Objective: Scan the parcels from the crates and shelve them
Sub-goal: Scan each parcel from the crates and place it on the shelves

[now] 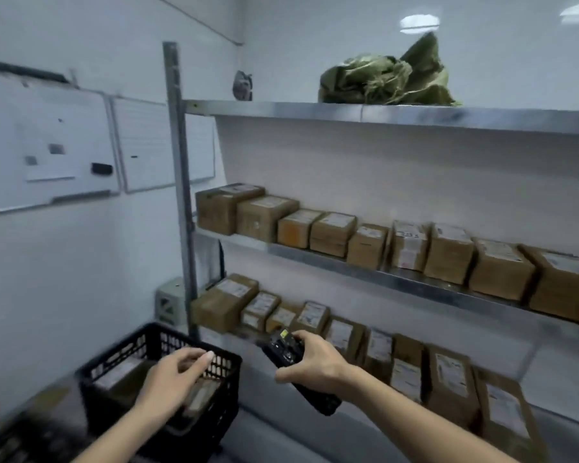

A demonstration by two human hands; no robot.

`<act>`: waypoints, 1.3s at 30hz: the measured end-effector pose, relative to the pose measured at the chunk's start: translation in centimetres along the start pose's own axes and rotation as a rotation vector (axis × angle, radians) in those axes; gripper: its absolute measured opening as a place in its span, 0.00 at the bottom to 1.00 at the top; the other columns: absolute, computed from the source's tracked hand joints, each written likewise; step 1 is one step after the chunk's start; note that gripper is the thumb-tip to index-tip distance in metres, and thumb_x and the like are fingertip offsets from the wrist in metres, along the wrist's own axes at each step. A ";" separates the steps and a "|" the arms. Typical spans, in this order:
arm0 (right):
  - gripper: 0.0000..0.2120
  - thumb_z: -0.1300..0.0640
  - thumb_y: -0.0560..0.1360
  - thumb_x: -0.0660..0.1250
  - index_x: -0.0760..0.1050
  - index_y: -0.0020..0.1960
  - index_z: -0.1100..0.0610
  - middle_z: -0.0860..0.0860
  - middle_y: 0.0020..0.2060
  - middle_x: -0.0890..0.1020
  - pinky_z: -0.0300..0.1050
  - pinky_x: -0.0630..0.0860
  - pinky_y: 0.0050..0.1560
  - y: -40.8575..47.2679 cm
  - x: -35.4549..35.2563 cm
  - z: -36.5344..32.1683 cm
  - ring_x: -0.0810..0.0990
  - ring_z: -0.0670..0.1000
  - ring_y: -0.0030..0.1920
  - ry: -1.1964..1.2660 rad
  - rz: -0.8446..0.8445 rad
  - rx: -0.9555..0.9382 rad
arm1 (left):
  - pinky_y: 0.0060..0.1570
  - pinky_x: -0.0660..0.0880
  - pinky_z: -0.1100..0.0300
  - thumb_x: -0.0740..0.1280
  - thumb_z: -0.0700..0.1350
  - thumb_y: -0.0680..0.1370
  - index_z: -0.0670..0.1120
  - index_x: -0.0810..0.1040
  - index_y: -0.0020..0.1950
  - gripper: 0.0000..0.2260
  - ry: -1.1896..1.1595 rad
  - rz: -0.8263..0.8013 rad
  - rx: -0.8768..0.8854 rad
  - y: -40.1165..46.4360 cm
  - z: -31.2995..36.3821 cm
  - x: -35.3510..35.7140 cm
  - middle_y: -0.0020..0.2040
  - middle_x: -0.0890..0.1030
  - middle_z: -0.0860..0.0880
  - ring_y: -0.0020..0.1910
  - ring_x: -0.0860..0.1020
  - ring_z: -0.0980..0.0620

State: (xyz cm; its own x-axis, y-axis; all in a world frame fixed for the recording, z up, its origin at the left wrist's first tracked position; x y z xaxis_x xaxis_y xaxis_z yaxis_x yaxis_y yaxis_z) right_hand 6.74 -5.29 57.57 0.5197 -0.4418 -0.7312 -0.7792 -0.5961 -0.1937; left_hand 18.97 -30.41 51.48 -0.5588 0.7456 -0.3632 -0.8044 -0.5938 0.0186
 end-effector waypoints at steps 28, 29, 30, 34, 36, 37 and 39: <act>0.27 0.49 0.73 0.78 0.67 0.66 0.44 0.38 0.48 0.70 0.44 0.73 0.57 42.0 35.0 -3.6 0.72 0.40 0.45 0.042 -0.473 0.153 | 0.62 0.77 0.46 0.70 0.56 0.78 0.51 0.81 0.62 0.16 -0.064 0.222 -0.594 25.8 -38.2 -14.6 0.53 0.83 0.54 0.55 0.80 0.52; 0.27 0.48 0.73 0.78 0.67 0.66 0.45 0.38 0.48 0.70 0.43 0.73 0.56 43.2 35.8 -3.0 0.72 0.39 0.45 0.072 -0.475 0.180 | 0.63 0.77 0.46 0.71 0.56 0.78 0.51 0.81 0.62 0.16 -0.065 0.214 -0.600 27.0 -39.0 -14.2 0.53 0.83 0.54 0.55 0.80 0.52; 0.28 0.48 0.73 0.78 0.67 0.66 0.46 0.38 0.49 0.71 0.43 0.73 0.57 44.4 36.5 -2.2 0.73 0.39 0.45 0.081 -0.480 0.214 | 0.63 0.77 0.46 0.71 0.55 0.78 0.50 0.81 0.62 0.16 -0.070 0.208 -0.607 28.1 -39.9 -13.8 0.53 0.83 0.53 0.55 0.80 0.51; 0.26 0.49 0.75 0.77 0.65 0.65 0.46 0.39 0.49 0.73 0.44 0.75 0.56 48.8 39.5 -1.0 0.74 0.40 0.46 0.122 -0.491 0.277 | 0.59 0.77 0.54 0.70 0.52 0.79 0.47 0.79 0.65 0.17 -0.028 0.173 -0.575 32.1 -42.7 -12.4 0.51 0.82 0.54 0.52 0.80 0.56; 0.29 0.47 0.71 0.79 0.70 0.67 0.48 0.45 0.53 0.80 0.47 0.81 0.55 51.0 41.7 0.3 0.82 0.47 0.51 0.137 -0.492 0.318 | 0.52 0.74 0.61 0.69 0.54 0.80 0.48 0.78 0.67 0.18 0.019 0.140 -0.564 33.7 -44.4 -11.7 0.51 0.81 0.55 0.49 0.78 0.60; 0.28 0.47 0.71 0.79 0.71 0.66 0.47 0.47 0.54 0.82 0.47 0.81 0.53 51.8 42.9 0.8 0.83 0.50 0.52 0.143 -0.496 0.338 | 0.51 0.72 0.62 0.68 0.54 0.80 0.48 0.77 0.68 0.19 0.033 0.119 -0.578 34.3 -45.4 -11.3 0.52 0.81 0.55 0.49 0.78 0.59; 0.29 0.44 0.68 0.80 0.75 0.66 0.46 0.46 0.54 0.83 0.48 0.82 0.54 53.3 45.2 2.2 0.83 0.50 0.52 0.153 -0.494 0.377 | 0.53 0.72 0.62 0.69 0.54 0.80 0.47 0.75 0.71 0.22 0.043 0.076 -0.614 35.2 -47.6 -10.3 0.56 0.81 0.53 0.52 0.78 0.56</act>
State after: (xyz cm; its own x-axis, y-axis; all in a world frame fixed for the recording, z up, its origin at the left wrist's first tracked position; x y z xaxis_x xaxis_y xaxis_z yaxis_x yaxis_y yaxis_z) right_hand -12.09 -55.60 12.76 0.8716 -0.2821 -0.4008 -0.4901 -0.4895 -0.7212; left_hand 5.94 -73.37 11.57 -0.5906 0.6894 -0.4194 -0.4929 -0.7197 -0.4889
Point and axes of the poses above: each hand's wrist, its own y-axis towards the middle knuckle, its own x-axis out of the palm, z = x × y, the point moved 8 cm from there along y, towards the middle knuckle
